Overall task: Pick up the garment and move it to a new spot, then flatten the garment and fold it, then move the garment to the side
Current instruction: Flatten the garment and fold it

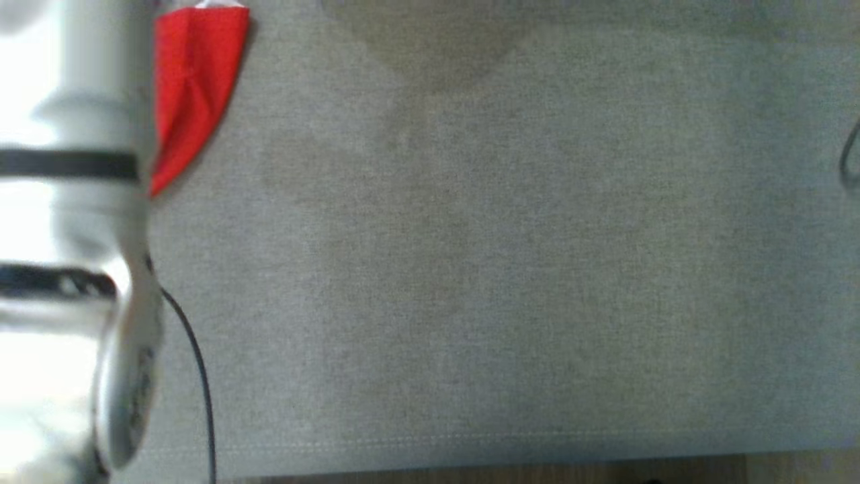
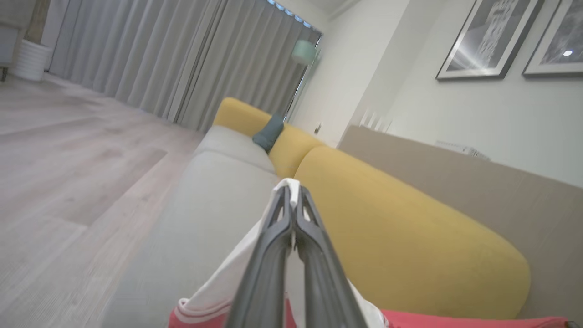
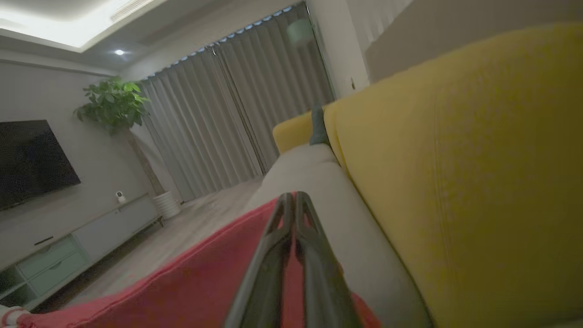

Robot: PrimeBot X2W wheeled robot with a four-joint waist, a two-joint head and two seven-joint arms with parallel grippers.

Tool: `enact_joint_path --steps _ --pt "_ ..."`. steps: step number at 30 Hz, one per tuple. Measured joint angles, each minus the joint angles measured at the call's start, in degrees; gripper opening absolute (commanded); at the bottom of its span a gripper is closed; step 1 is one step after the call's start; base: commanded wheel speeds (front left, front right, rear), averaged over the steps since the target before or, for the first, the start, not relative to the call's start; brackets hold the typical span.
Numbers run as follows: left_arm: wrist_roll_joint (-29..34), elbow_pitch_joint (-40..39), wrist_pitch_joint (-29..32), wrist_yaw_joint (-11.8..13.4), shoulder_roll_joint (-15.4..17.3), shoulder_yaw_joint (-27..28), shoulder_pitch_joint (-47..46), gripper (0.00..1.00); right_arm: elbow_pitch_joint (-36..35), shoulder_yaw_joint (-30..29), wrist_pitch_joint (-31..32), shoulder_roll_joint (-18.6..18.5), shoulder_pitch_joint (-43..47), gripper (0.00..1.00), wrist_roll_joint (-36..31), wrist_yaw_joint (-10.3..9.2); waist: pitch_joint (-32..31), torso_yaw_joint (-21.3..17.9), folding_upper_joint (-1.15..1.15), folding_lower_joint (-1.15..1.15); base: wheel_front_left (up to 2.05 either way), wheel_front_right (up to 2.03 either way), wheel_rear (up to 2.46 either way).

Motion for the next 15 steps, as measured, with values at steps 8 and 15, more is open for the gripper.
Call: enact_joint_path --steps 8,15 --pt "1.4 1.26 -0.9 -1.4 1.14 -4.93 15.67 0.0 2.11 7.21 0.27 -2.76 14.57 0.0 6.97 0.0 -4.4 0.82 0.01 -0.02 0.0 0.0 0.0" --pt "1.43 -2.71 -0.52 -1.46 5.99 -12.02 31.84 0.0 1.63 15.8 3.89 -6.31 24.16 0.0 10.76 0.0 -10.39 0.73 0.0 -0.02 0.0 0.0 0.0"
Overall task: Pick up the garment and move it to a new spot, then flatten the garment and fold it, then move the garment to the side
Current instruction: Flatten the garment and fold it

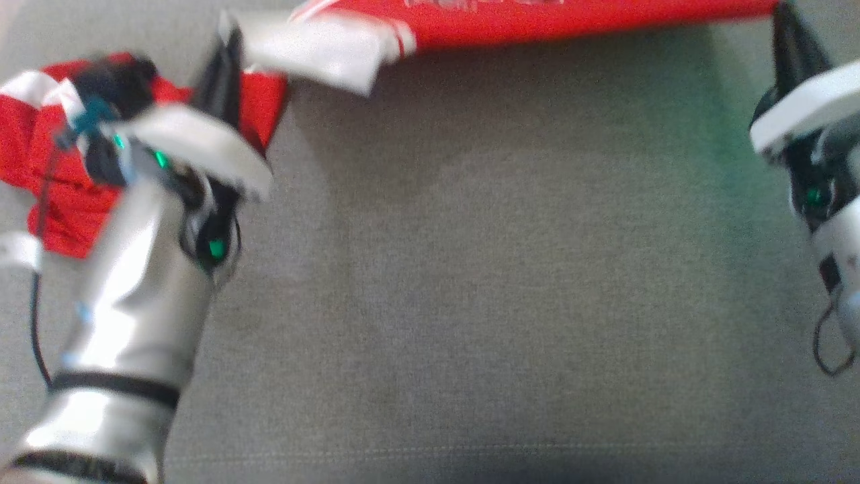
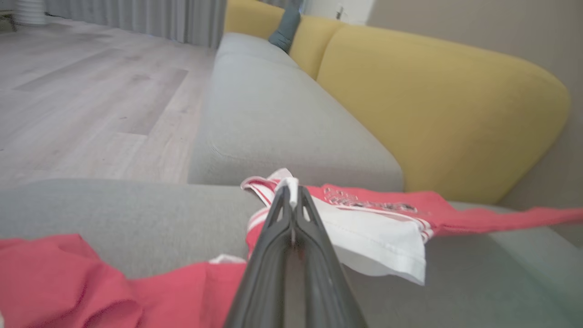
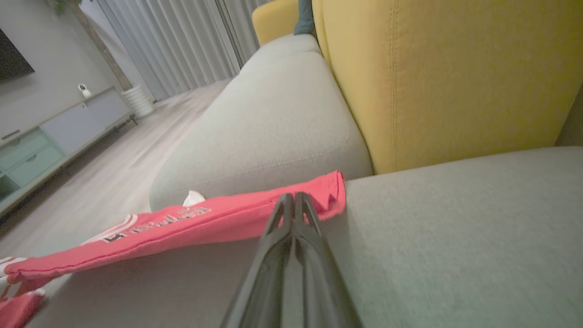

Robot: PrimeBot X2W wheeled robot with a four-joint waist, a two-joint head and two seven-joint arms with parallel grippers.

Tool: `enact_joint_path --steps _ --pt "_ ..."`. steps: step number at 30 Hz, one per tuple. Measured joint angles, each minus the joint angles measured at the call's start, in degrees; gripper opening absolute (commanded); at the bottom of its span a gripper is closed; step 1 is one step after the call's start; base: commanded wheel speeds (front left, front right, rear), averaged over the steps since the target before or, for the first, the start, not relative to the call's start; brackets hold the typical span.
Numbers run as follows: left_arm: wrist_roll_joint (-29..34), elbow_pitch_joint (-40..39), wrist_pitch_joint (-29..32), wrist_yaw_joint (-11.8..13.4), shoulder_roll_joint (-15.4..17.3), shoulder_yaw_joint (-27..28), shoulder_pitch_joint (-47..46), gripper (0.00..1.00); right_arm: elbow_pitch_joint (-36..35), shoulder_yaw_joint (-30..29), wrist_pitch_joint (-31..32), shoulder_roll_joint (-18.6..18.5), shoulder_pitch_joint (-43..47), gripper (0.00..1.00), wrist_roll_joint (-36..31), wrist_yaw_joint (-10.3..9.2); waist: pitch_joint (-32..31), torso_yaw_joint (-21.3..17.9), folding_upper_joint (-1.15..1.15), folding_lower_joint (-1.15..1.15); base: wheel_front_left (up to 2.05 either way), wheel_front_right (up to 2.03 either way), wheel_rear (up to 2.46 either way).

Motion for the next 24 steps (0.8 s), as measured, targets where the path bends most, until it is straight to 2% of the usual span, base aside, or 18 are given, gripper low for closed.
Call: enact_joint_path --steps 3,9,16,19,24 --pt "-1.69 -3.79 2.07 -0.12 2.2 -4.44 6.3 0.0 -0.47 3.22 1.93 -1.6 3.31 0.0 1.29 0.0 -2.8 -0.1 0.0 0.0 0.0 0.0 0.0" --pt "-4.35 -13.1 6.94 -0.36 8.33 -9.82 16.06 0.0 -1.83 9.29 5.3 -5.24 7.73 0.0 2.67 0.0 -7.64 -0.5 0.0 0.0 0.0 0.0 0.0" --pt "-8.25 -23.79 14.7 -0.41 14.41 -12.68 24.51 0.0 -4.2 16.06 11.45 -9.79 11.55 0.0 4.01 0.0 -11.57 -1.23 0.0 0.0 0.0 0.0 0.0" --pt "-12.65 -29.66 20.57 -0.41 17.41 -13.3 28.59 0.0 -6.41 19.26 15.97 -11.8 12.77 0.0 5.5 0.0 -13.5 -1.64 0.0 0.0 0.0 0.0 0.0" --pt "-17.07 -35.04 26.51 -0.34 20.56 -13.26 31.97 0.0 -8.13 21.76 20.6 -14.07 13.8 0.0 6.33 0.0 -15.24 -2.05 0.0 0.0 0.0 0.0 0.0"
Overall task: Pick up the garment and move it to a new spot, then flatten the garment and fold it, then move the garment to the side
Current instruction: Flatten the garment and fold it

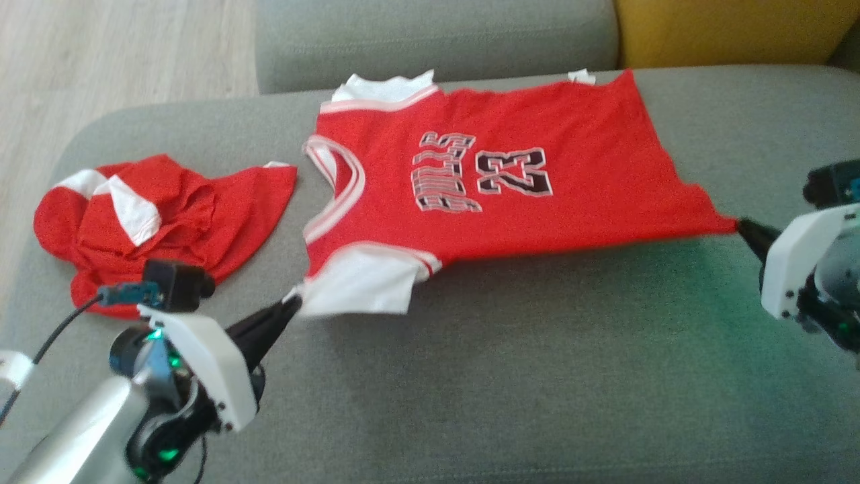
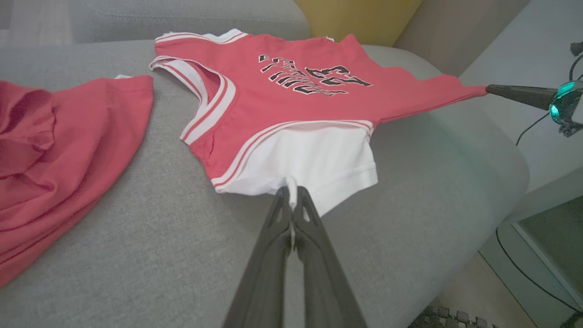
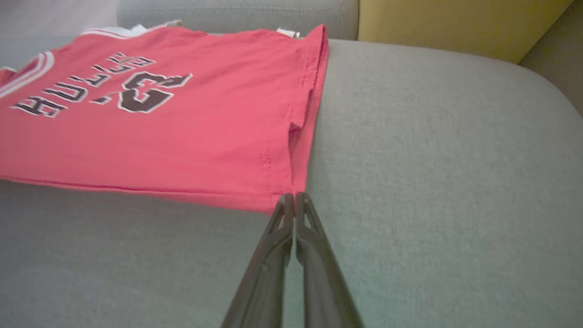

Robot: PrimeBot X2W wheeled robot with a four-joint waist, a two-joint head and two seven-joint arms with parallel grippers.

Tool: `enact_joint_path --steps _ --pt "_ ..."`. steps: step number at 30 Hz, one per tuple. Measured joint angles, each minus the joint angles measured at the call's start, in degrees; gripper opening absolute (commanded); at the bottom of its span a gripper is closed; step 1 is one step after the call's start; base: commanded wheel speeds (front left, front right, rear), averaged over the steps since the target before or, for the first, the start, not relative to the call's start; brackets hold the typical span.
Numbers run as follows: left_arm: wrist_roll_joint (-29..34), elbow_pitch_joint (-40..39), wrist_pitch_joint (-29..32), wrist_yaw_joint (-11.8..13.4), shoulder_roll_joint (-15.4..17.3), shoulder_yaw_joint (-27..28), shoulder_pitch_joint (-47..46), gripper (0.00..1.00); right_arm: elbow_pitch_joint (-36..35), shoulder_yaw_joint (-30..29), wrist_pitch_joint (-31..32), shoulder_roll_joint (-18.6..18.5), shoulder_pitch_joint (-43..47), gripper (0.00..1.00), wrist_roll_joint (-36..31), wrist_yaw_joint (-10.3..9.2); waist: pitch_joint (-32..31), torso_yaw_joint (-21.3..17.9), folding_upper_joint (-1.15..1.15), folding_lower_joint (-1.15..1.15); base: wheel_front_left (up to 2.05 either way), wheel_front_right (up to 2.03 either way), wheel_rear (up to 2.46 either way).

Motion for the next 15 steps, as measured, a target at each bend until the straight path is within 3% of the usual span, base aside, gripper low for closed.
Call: enact_joint_path --steps 15 --pt "-10.32 -15.44 13.93 0.59 9.73 -0.7 9.31 0.0 -9.06 3.11 18.27 -6.39 6.51 0.0 7.33 0.0 -2.67 -1.9 0.0 0.0 0.0 0.0 0.0"
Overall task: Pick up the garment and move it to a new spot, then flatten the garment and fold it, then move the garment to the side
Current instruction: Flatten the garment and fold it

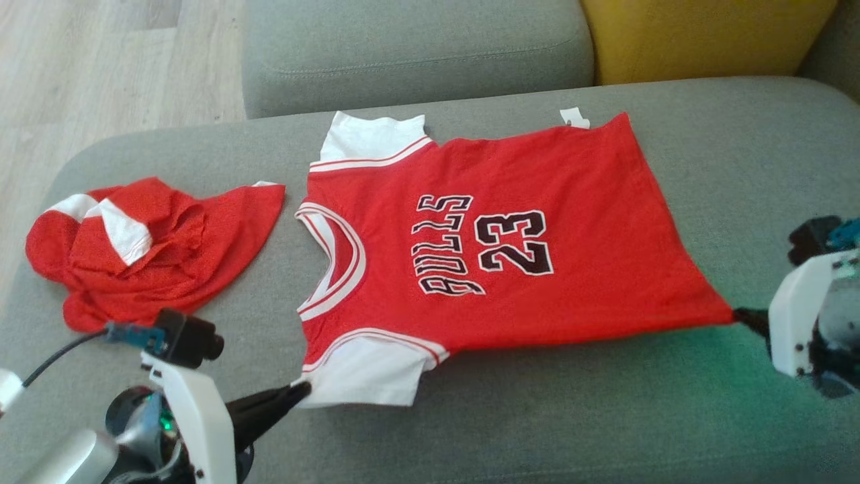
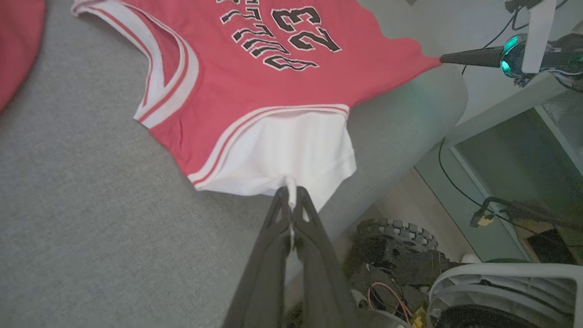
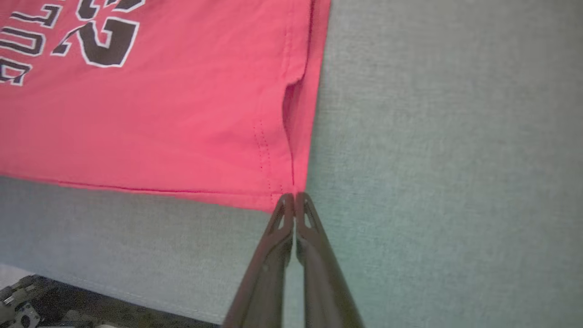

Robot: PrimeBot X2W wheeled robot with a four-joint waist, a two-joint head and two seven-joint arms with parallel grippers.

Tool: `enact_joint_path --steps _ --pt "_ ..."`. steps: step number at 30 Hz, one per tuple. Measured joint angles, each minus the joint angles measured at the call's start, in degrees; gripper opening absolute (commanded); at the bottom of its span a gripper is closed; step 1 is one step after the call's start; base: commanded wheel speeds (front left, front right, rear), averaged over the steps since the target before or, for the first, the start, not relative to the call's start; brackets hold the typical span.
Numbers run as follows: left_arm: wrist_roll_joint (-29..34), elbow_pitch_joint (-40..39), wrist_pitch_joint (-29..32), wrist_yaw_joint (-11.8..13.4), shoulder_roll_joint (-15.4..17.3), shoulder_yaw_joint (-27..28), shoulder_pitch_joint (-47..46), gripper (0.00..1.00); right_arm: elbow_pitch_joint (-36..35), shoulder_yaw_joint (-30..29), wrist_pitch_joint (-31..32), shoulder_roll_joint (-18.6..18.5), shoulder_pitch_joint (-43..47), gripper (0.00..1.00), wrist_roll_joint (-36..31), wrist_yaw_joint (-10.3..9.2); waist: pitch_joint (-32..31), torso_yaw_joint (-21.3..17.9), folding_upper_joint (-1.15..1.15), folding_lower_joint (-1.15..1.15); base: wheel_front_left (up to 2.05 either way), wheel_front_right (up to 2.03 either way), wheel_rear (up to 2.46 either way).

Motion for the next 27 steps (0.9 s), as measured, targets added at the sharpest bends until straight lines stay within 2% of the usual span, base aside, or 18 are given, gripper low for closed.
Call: enact_joint_path --steps 7,12,16,21,27 --pt "-1.9 -3.25 2.13 0.85 2.29 0.08 1.45 0.0 -6.43 -0.45 4.5 -1.96 1.92 0.0 2.4 0.0 -0.01 -0.9 0.0 0.0 0.0 0.0 0.0" --pt "-3.15 -4.9 3.61 1.24 3.43 0.03 2.22 0.0 -8.6 -2.02 9.85 -3.28 4.24 0.0 4.56 0.0 0.01 -1.52 0.0 0.0 0.0 0.0 0.0" --pt "-3.44 -5.34 4.02 1.44 3.5 0.0 2.66 0.0 -10.05 -3.9 10.8 -3.35 5.29 0.0 4.45 0.0 0.43 -1.8 0.0 0.0 0.0 0.0 0.0" --pt "-1.57 -4.74 2.64 1.87 2.87 0.27 1.49 0.0 -10.51 -7.26 10.8 -3.1 5.15 0.0 2.44 0.0 1.29 -1.69 0.0 0.0 0.0 0.0 0.0" --pt "0.2 -2.58 1.94 1.86 -0.25 0.3 -4.58 0.0 -10.53 -10.66 9.99 -1.33 4.01 0.0 -1.23 0.0 3.35 -1.29 0.0 0.0 0.0 0.0 0.0"
